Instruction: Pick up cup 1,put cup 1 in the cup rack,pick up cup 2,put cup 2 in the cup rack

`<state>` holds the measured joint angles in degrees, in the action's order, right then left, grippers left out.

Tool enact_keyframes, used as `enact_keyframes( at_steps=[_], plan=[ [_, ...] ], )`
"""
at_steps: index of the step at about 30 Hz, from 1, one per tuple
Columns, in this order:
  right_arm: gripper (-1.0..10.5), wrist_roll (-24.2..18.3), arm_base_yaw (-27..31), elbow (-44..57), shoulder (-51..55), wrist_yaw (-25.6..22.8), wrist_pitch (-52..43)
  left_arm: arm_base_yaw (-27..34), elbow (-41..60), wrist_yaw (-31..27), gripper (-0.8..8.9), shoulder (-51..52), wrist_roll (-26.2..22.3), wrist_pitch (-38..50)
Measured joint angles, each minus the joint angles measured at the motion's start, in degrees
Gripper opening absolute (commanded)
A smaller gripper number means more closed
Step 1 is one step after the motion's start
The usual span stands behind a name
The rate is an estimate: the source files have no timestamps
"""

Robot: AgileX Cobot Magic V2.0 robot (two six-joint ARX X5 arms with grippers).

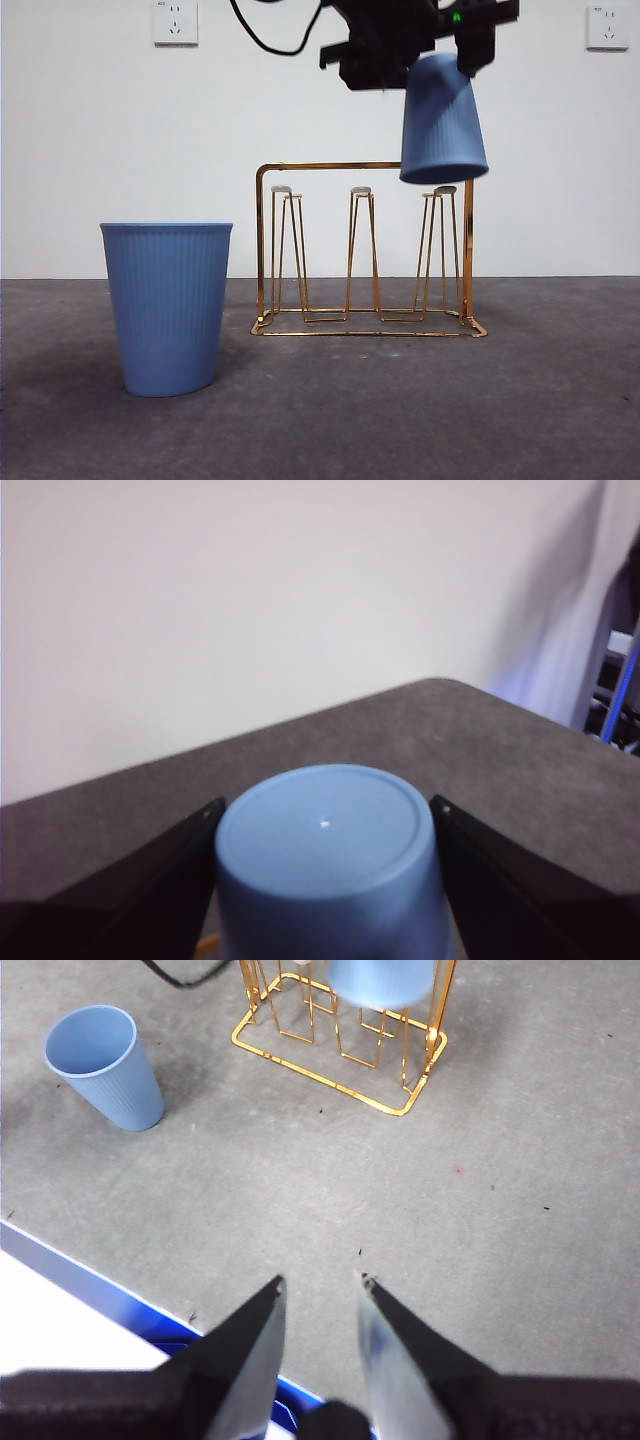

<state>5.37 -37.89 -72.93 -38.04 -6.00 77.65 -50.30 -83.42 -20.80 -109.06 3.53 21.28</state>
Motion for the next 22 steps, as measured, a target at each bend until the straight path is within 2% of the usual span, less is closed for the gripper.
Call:
enact_keyframes(
  at_steps=[22],
  plan=[
    [1.2,0.0,0.0,0.0,0.0,-1.4,0.0,-0.3,0.0,-0.1,-0.07,-4.8,6.3,-4.1]
  ],
)
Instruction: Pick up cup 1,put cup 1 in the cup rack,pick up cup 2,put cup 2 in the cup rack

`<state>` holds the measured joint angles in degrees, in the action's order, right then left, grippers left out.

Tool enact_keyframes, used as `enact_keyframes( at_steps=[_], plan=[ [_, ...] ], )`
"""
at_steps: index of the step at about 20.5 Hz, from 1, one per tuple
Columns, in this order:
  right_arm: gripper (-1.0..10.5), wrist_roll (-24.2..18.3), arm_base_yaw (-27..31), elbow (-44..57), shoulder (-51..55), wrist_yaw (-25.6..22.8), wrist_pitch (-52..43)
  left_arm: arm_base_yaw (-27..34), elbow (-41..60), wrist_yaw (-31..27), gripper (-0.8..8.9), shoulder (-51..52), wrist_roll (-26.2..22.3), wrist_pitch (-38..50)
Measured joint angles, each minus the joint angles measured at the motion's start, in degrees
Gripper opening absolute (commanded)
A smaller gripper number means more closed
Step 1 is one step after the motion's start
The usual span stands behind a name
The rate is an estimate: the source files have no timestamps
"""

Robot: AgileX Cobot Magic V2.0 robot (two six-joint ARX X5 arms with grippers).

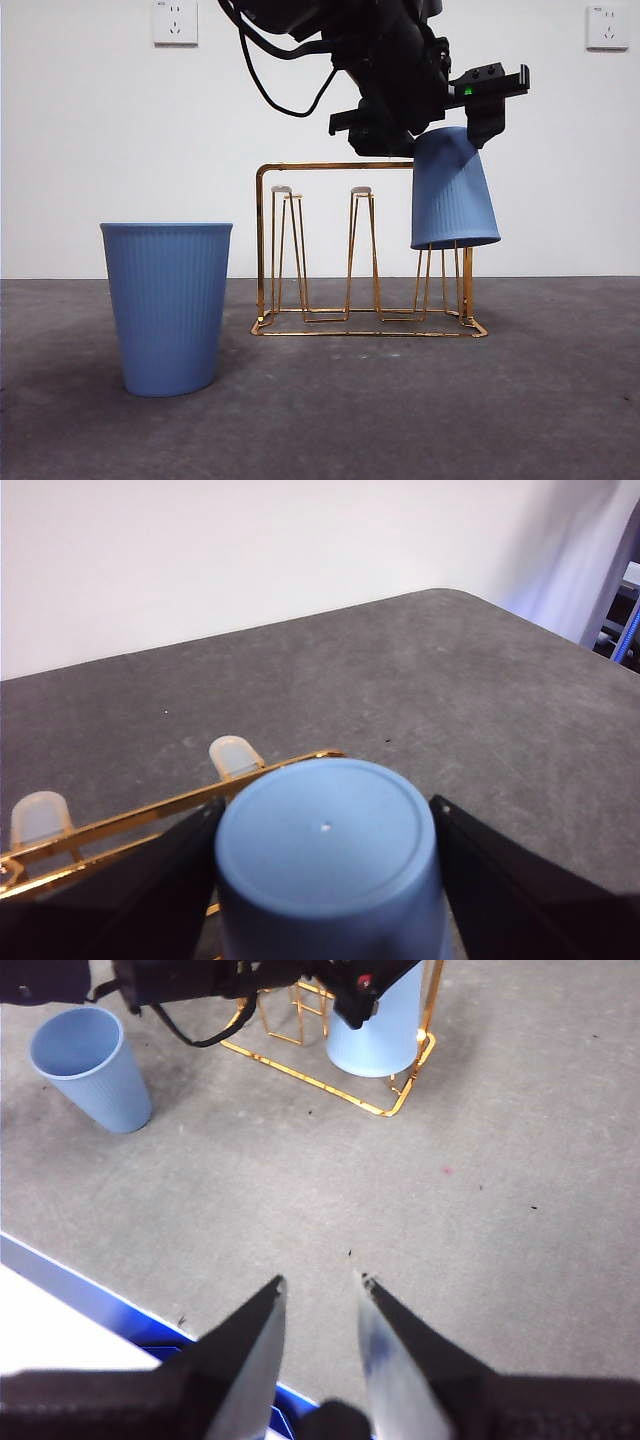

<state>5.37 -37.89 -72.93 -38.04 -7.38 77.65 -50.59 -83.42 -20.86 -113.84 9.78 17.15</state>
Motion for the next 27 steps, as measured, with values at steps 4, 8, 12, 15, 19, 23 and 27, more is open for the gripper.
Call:
enact_keyframes(
  at_steps=[4,8,12,15,19,23,27],
  plan=[
    [1.2,0.0,0.0,0.0,0.0,-0.1,0.0,-0.3,0.0,-0.2,-0.07,-0.2,0.8,-1.4],
    [1.2,0.0,0.0,0.0,0.0,-0.1,0.0,-0.8,0.0,-0.7,-0.07,-1.4,1.8,-3.2],
    [1.2,0.0,0.0,0.0,0.0,-0.1,0.0,-1.3,0.0,-0.9,-0.07,-1.9,2.1,-5.0],
    [1.2,-0.2,0.0,0.0,0.0,-0.1,0.0,-1.5,0.0,-1.1,-0.07,-1.9,2.3,-5.0],
    [1.2,-0.4,0.0,0.0,0.0,-0.1,0.0,-1.6,0.0,-1.5,-0.08,-1.9,2.8,-6.2],
    [1.2,-0.7,0.0,0.0,0.0,-0.1,0.0,-1.6,-0.3,-1.6,0.11,-1.9,3.5,-9.0],
    [1.2,-0.8,0.0,0.0,0.0,-0.1,0.0,-1.6,-0.5,-1.6,2.71,-1.9,4.0,-9.4]
  ],
)
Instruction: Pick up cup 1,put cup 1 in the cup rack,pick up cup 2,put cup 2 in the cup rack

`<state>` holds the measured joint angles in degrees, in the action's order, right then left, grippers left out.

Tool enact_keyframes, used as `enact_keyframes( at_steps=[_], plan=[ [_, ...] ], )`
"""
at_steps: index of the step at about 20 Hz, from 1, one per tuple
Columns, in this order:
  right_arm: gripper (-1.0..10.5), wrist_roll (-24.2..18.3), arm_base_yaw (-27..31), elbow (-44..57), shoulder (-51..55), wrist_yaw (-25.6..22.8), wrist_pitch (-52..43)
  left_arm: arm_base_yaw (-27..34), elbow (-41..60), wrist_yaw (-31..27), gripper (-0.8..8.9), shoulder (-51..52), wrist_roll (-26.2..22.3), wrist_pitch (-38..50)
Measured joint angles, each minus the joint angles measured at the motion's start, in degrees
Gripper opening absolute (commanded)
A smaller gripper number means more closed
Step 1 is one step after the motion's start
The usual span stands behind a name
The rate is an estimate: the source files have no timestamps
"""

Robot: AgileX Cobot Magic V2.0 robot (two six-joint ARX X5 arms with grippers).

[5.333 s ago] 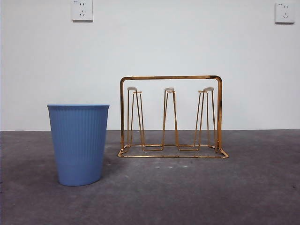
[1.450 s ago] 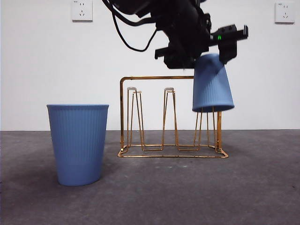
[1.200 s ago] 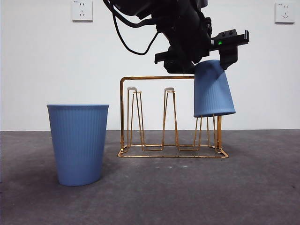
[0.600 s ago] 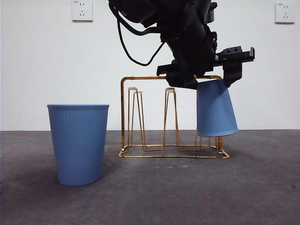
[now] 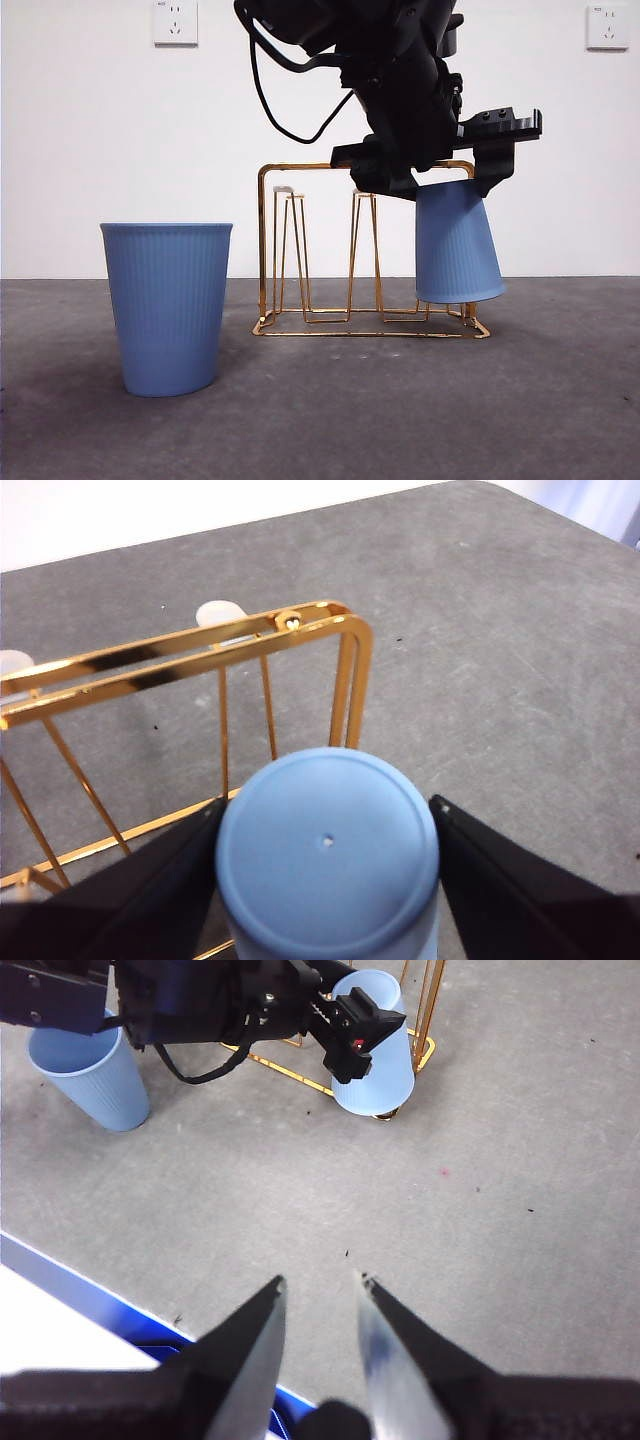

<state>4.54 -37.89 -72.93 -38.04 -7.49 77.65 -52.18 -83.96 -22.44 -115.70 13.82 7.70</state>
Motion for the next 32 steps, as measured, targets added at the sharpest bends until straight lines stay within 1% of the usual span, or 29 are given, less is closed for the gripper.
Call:
enact_keyframes(
  at_steps=[2,3,8,15,17,18,21,23,26,30,32],
  plan=[
    [1.2,-0.1,0.0,0.0,0.0,0.0,0.0,0.0,0.0,0.0,4.30,0.0,0.3,0.0],
    [1.2,-0.1,0.0,0.0,0.0,0.0,0.0,0.0,0.0,0.1,4.59,0.0,0.4,0.0],
    [1.2,-0.3,0.0,0.0,0.0,0.0,0.0,0.1,-0.1,2.2,4.69,0.1,1.4,-1.3],
    [1.2,-0.8,0.0,0.0,0.0,0.0,0.0,-0.1,-0.4,3.4,4.69,0.1,2.4,-9.3],
    [1.2,-0.9,0.0,0.0,0.0,0.0,0.0,0.0,-1.7,3.5,4.69,0.1,3.3,-14.0],
    [1.2,-0.9,0.0,0.0,0.0,0.0,0.0,0.1,-2.4,4.4,4.69,0.1,3.4,-15.4],
    [1.2,-1.2,0.0,0.0,0.0,0.0,0.0,0.1,-3.8,10.0,4.69,0.1,4.0,-19.7],
    [1.2,-1.4,0.0,0.0,0.0,0.0,0.0,0.1,-4.9,12.2,4.69,0.1,4.9,-24.5],
    [1.2,-1.4,0.0,0.0,0.0,0.0,0.0,-0.1,-6.0,14.8,4.69,0.1,6.0,-29.5],
    [1.2,-1.4,0.0,0.0,0.0,0.0,0.0,-0.3,-6.0,23.5,4.68,0.5,7.1,-36.9],
    [1.3,-1.4,0.0,0.0,0.0,0.0,0.0,-1.2,-6.0,27.3,4.68,2.0,7.3,-39.0]
  ],
)
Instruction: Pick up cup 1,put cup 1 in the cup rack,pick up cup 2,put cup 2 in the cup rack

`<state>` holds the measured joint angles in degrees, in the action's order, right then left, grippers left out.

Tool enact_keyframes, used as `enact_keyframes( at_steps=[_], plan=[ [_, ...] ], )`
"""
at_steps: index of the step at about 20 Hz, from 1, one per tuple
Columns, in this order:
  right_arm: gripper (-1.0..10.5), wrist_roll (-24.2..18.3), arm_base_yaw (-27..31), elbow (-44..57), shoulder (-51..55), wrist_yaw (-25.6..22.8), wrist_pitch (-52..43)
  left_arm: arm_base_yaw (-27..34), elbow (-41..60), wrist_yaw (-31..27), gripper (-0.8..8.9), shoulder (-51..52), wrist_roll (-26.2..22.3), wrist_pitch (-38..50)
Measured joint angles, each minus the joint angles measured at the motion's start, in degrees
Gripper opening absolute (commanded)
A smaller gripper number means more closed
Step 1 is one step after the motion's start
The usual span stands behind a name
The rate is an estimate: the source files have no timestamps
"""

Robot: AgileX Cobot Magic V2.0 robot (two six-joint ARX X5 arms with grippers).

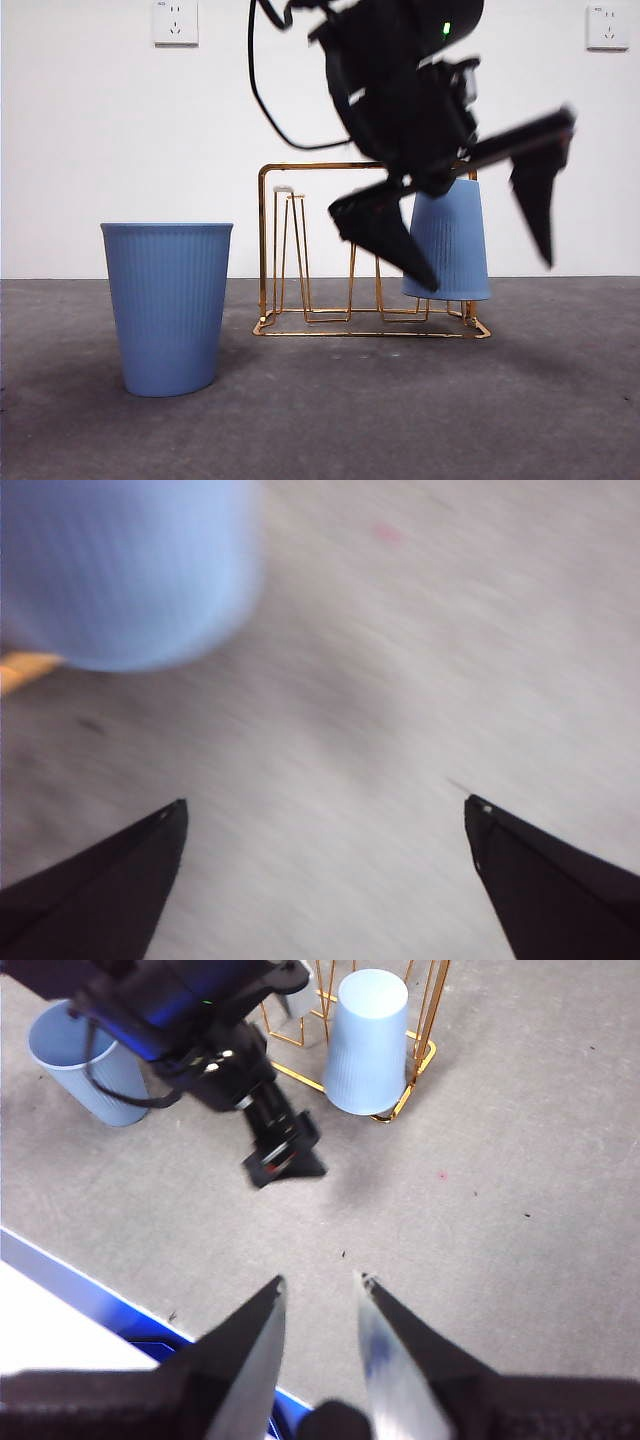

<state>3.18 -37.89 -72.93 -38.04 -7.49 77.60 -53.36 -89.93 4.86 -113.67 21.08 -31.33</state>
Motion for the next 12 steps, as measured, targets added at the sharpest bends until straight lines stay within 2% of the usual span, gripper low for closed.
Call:
enact_keyframes(
  at_steps=[3,6,7,9,10,12],
  plan=[
    [1.3,0.0,0.0,0.0,-0.1,1.6,-3.1,-2.2,0.0,3.9,4.68,5.6,-0.6,-1.3],
    [1.4,0.3,0.0,0.0,-1.6,5.2,-6.4,-3.6,0.0,4.2,4.67,14.8,-2.9,-4.5],
    [1.7,0.5,0.0,0.0,-2.7,6.8,-7.9,-3.7,0.0,2.9,4.67,18.7,-3.9,-5.9],
    [3.7,0.7,0.0,0.0,-5.7,9.9,-10.8,-3.7,0.0,-1.1,4.67,26.1,-5.6,-8.4],
    [4.2,0.7,0.0,0.0,-7.2,11.5,-12.3,-3.7,0.0,-2.9,4.67,29.3,-6.2,-9.7],
    [4.4,0.9,0.0,0.0,-11.4,15.6,-16.3,-3.6,0.0,-6.9,4.67,36.0,-7.7,-13.6]
  ],
)
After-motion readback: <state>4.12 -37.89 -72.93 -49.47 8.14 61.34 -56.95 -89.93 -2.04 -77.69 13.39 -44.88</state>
